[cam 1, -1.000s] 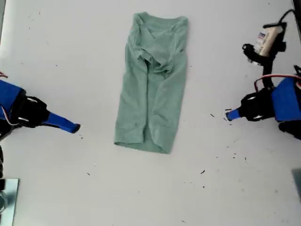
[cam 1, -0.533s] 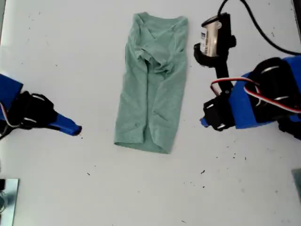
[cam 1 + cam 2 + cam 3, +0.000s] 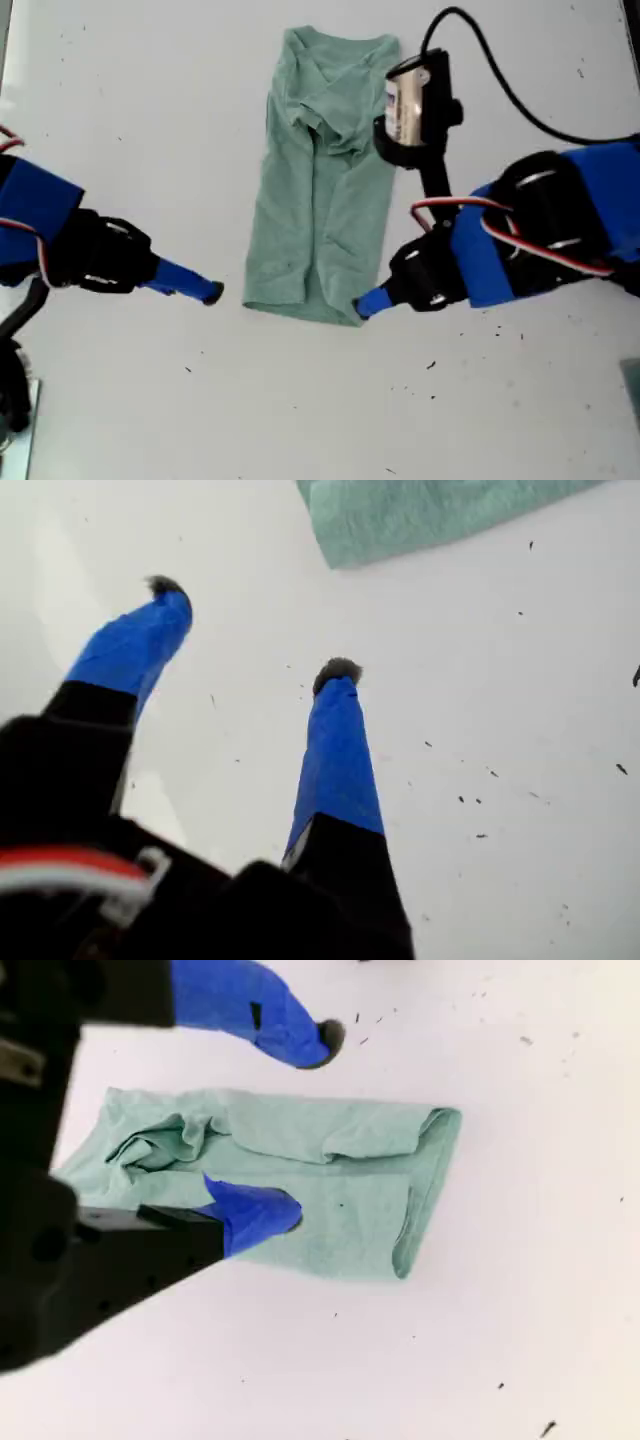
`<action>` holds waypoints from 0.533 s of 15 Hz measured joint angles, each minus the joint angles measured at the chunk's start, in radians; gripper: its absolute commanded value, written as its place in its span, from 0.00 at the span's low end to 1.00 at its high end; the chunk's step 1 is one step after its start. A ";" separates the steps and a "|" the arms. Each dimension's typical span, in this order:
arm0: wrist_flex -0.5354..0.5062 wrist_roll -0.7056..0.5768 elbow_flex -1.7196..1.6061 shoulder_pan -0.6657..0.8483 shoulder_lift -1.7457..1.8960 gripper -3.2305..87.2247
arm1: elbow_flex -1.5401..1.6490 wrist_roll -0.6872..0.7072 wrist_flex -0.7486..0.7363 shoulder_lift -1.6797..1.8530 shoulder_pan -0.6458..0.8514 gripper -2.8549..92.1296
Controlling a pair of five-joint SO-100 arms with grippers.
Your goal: Fold t shirt
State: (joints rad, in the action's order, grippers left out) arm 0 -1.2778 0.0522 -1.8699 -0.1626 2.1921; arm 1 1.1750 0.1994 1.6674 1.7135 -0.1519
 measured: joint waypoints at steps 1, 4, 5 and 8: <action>0.014 -0.043 0.000 0.029 -0.049 0.31 | -0.003 -0.002 -0.011 -0.038 -0.003 0.35; 0.152 -0.138 -0.023 0.121 -0.264 0.31 | -0.005 0.006 -0.115 -0.196 -0.002 0.34; 0.221 -0.156 -0.049 0.152 -0.324 0.31 | -0.005 0.031 -0.161 -0.253 0.009 0.34; 0.324 -0.209 -0.040 0.209 -0.597 0.05 | -0.005 0.064 -0.302 -0.456 0.060 0.32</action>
State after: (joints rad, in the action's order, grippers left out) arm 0 -0.9541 -0.1565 -1.9098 0.0460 1.5953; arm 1 1.1704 0.2638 1.3652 1.2579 -0.0920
